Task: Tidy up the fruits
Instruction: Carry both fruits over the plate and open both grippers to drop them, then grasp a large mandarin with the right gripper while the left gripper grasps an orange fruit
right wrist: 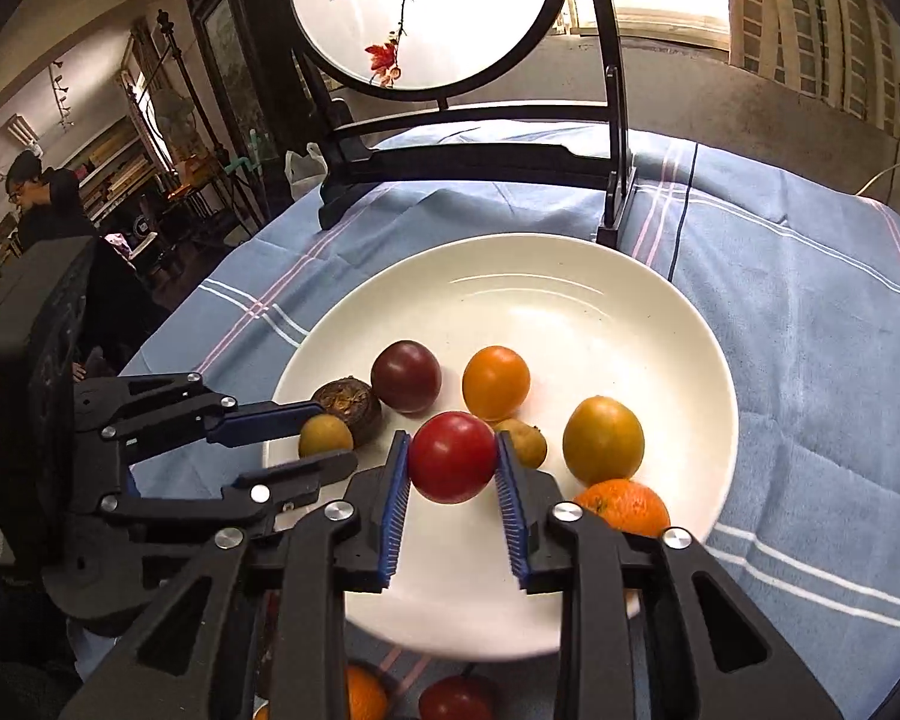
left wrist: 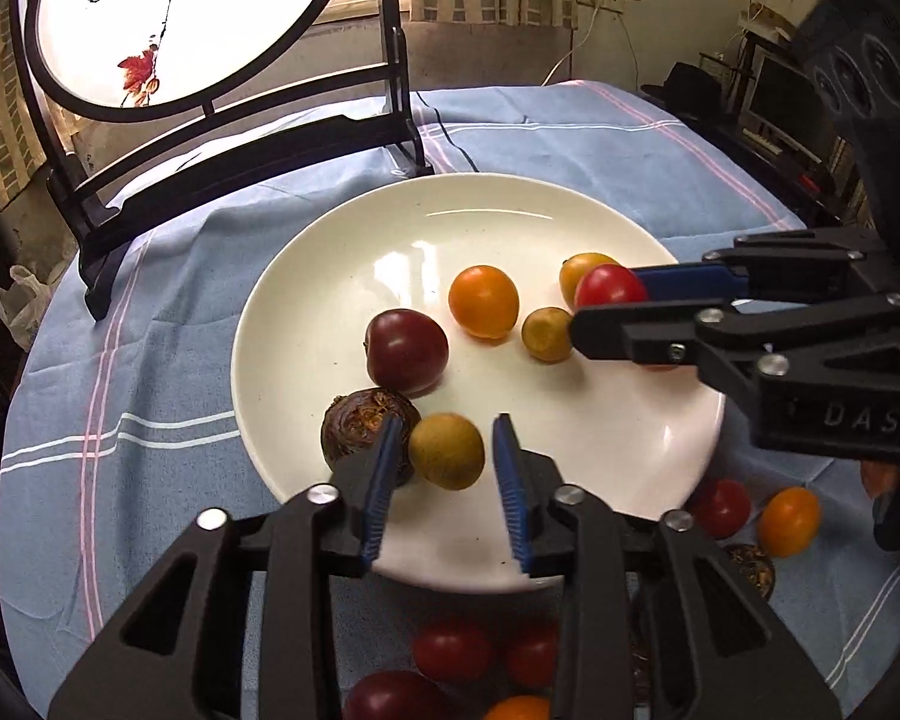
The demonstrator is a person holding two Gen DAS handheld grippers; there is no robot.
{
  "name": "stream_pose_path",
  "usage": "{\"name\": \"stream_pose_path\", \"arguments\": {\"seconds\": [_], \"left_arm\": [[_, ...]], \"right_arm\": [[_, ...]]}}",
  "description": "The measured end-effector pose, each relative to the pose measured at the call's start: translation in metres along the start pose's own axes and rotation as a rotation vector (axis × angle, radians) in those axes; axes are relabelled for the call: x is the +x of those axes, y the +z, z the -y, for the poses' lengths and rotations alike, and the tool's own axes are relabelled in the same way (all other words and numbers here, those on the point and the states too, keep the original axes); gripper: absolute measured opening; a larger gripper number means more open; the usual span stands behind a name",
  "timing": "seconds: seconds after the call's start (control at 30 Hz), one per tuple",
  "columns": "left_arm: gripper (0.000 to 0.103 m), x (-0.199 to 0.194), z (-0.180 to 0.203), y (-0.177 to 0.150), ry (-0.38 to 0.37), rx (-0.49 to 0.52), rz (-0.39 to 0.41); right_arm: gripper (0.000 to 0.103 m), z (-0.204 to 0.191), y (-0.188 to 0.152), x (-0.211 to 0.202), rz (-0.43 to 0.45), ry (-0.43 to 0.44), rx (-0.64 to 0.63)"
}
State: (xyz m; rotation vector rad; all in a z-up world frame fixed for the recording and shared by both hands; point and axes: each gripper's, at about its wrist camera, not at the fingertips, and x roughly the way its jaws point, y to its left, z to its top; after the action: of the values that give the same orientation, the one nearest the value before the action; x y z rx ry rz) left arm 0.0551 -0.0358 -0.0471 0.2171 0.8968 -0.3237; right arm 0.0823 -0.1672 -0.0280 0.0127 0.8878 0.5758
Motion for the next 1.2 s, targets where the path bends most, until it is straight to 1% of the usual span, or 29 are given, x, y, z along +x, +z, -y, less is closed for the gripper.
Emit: {"name": "stream_pose_path", "arguments": {"seconds": [0.03, 0.07, 0.13, 0.23, 0.3, 0.33, 0.37, 0.43, 0.5, 0.57, 0.63, 0.7, 0.83, 0.93, 1.07, 1.13, 1.2], "left_arm": [[0.055, 0.001, 0.000, 0.000, 0.020, -0.004, 0.003], [0.057, 0.001, -0.001, -0.001, 0.033, -0.009, 0.004], [0.057, -0.002, -0.001, -0.004, 0.024, -0.017, 0.009], [0.057, -0.016, 0.000, -0.013, 0.023, -0.011, 0.044], [0.058, -0.026, 0.002, -0.021, 0.014, -0.013, 0.060], [0.058, -0.032, 0.003, -0.024, 0.013, -0.011, 0.070], [0.059, -0.039, 0.005, -0.028, 0.013, -0.008, 0.083], [0.063, -0.051, 0.009, -0.036, 0.009, -0.002, 0.103], [0.064, -0.064, 0.013, -0.045, 0.010, 0.009, 0.122], [0.065, -0.076, 0.017, -0.053, 0.012, 0.013, 0.135], [0.069, -0.087, 0.022, -0.062, 0.022, 0.022, 0.150], [0.070, -0.099, 0.027, -0.071, 0.031, 0.030, 0.167], [0.070, -0.120, 0.031, -0.088, 0.024, 0.043, 0.191], [0.070, -0.134, 0.031, -0.103, 0.027, 0.047, 0.215], [0.070, -0.148, 0.021, -0.131, 0.029, 0.043, 0.227], [0.070, -0.149, 0.014, -0.146, 0.025, 0.024, 0.205], [0.070, -0.147, 0.009, -0.157, 0.028, 0.027, 0.178]], "right_arm": [[0.055, 0.000, 0.002, 0.004, -0.010, -0.011, -0.001], [0.058, 0.001, 0.003, 0.004, 0.004, -0.032, 0.008], [0.058, 0.003, 0.003, 0.001, 0.022, -0.012, 0.025], [0.058, 0.002, -0.007, -0.013, 0.052, 0.013, 0.034], [0.060, -0.004, -0.020, -0.023, 0.053, 0.018, 0.019], [0.062, -0.007, -0.027, -0.028, 0.054, 0.016, 0.014], [0.063, -0.010, -0.034, -0.033, 0.055, 0.018, 0.007], [0.063, -0.017, -0.048, -0.043, 0.061, 0.032, -0.003], [0.064, -0.024, -0.063, -0.054, 0.064, 0.045, -0.005], [0.066, -0.034, -0.077, -0.064, 0.064, 0.040, -0.031], [0.069, -0.044, -0.090, -0.074, 0.071, 0.031, -0.049], [0.070, -0.054, -0.102, -0.084, 0.078, 0.033, -0.067], [0.070, -0.071, -0.126, -0.097, 0.087, 0.030, -0.092], [0.070, -0.085, -0.145, -0.103, 0.085, 0.003, -0.122], [0.070, -0.094, -0.166, -0.103, 0.068, -0.027, -0.144], [0.070, -0.096, -0.175, -0.102, 0.052, -0.045, -0.150], [0.070, -0.098, -0.181, -0.100, 0.040, -0.048, -0.156]]}}
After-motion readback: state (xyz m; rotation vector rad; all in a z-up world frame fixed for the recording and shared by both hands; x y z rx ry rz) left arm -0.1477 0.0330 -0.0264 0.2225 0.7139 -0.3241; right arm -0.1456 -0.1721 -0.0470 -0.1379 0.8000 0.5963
